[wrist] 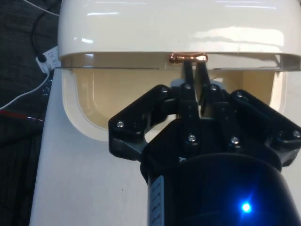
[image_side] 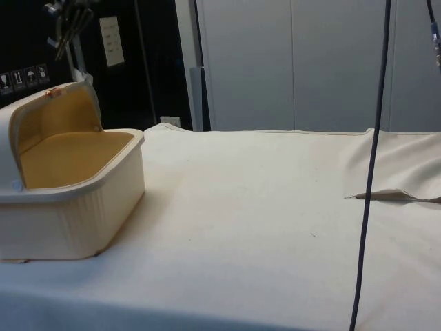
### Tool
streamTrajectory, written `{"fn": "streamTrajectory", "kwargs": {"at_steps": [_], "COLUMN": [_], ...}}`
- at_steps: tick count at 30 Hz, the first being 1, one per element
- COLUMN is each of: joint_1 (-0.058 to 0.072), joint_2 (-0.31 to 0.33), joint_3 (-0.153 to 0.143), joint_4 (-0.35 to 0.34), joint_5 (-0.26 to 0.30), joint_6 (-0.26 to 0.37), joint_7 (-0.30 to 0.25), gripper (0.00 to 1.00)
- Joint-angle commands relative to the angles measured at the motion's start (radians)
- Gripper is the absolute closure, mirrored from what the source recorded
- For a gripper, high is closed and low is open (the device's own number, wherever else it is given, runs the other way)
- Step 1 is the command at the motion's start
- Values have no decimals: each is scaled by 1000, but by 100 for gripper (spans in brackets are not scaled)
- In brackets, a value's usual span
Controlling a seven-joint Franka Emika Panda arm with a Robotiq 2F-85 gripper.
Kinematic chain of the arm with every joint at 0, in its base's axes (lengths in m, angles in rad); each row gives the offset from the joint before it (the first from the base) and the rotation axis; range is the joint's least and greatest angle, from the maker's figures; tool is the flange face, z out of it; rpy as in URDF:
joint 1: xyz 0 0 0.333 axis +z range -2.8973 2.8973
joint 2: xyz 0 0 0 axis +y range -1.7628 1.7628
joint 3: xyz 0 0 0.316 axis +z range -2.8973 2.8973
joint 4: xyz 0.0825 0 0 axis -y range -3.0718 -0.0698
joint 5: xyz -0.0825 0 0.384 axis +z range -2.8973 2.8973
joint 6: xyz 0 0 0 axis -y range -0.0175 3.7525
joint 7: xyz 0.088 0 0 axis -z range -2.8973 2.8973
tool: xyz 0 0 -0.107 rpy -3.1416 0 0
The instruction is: Open the lid, then close it.
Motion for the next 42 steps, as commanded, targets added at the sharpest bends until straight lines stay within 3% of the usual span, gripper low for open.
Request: {"fn": "streamTrajectory", "kwargs": {"at_steps": [1,3,4,11,13,14,18,34,42], "joint_1": [-2,-1,-1,0,0,0,1,2,2], "joint_2": [-1,-1,-1,0,-1,0,16,119,125], "joint_3": [4,3,2,0,1,1,1,-5,-3], "joint_4": [0,0,-1,0,-1,0,23,160,168], "joint_5": [6,4,3,0,1,1,-1,-4,-2], "joint_6": [1,2,3,2,4,5,8,1,1], "joint_7": [-5,-4,-3,0,-1,-1,0,2,1], "gripper": [86,77,67,33,29,18,1,0,0]}}
